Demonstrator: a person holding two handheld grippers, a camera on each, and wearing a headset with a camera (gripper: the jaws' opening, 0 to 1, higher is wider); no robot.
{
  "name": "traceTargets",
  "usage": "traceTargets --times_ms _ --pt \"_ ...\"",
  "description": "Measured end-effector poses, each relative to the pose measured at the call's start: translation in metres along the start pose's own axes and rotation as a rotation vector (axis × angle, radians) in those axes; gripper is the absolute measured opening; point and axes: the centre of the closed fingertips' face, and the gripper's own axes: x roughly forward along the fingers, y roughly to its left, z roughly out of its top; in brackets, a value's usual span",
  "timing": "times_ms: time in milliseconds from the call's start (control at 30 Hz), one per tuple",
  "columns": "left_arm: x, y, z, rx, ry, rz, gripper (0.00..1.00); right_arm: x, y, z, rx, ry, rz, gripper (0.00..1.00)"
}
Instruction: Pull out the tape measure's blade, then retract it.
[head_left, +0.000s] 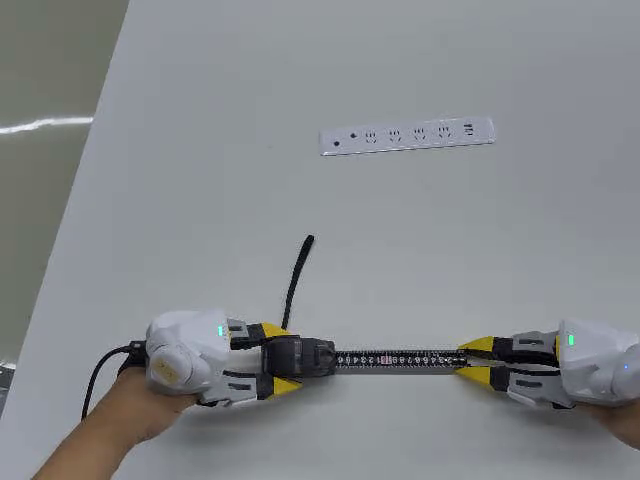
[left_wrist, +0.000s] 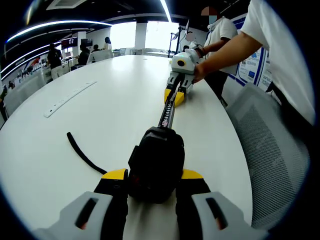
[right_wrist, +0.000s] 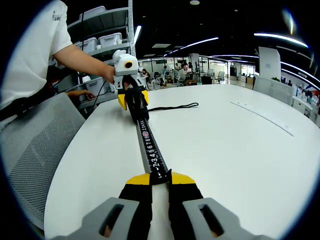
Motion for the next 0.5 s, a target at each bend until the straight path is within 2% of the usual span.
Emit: traceTargets --times_ms 300,500 --pt "0.000 0.001 0.000 -0.004 0.001 0.001 0.33 -0.010 -0.007 -0.007 0.009 0.009 -0.010 0.09" --pt "-0.001 0.001 0.000 -0.003 0.004 0.000 0.33 -0.015 -0.008 -0.005 0.016 0.008 -0.010 0.09"
